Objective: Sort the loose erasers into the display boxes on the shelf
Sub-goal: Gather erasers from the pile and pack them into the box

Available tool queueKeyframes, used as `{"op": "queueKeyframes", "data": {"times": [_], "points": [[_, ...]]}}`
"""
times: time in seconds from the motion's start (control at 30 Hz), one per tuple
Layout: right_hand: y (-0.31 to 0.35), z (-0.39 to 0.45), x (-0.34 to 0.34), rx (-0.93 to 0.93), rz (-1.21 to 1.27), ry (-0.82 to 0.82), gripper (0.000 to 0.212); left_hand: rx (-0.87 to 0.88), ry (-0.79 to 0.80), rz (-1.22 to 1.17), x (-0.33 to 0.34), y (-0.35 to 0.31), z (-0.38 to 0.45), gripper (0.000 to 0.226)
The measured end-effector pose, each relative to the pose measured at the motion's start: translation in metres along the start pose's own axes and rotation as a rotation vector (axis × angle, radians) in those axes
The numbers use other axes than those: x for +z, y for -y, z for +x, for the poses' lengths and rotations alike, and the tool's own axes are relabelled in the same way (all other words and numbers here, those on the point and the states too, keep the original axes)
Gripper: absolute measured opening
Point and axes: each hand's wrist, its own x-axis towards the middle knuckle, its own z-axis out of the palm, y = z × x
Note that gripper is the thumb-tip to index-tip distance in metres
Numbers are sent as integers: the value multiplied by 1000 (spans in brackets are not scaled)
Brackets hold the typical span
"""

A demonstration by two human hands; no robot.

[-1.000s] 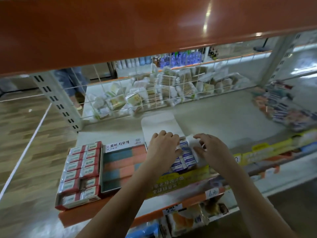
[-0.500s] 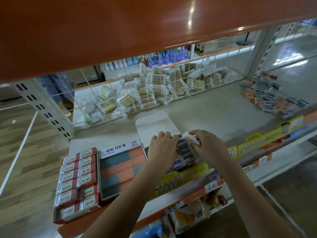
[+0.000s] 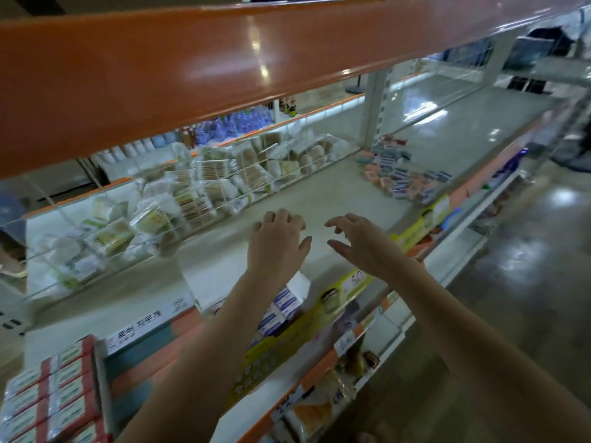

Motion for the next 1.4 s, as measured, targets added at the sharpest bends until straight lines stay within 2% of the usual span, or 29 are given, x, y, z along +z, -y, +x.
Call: {"op": "queueKeyframes", "data": {"times": [0.2,0.43,0.57,0.77,0.87,1.0,1.27,1.4], "points": [[-96,22,-41,40,-220,-22,41,68,14,36,31,-79,75,42],[-224,37,-71,101,-297,115,46,43,157,56,84,-172,168,60],[-279,47,-80,165,-293,124,50,-10,174,-25,106,-201,200,58],[-342,77,-86,245,-240,63,39,-49,145,6,136,-205,270,38],[-368,95,-86,270,-212,31,36,-157,103,-44,146,-195,304,32],[-398,123,-86,213,-207,100,33,-282,83,-49,159,-180,337,35],[-431,156,-84,70,-44,131,31,-346,100,-32,177,-176,356,24],[-443,171,-87,-23,-18,172,30,-394,164,-13,178,-175,367,24]]}}
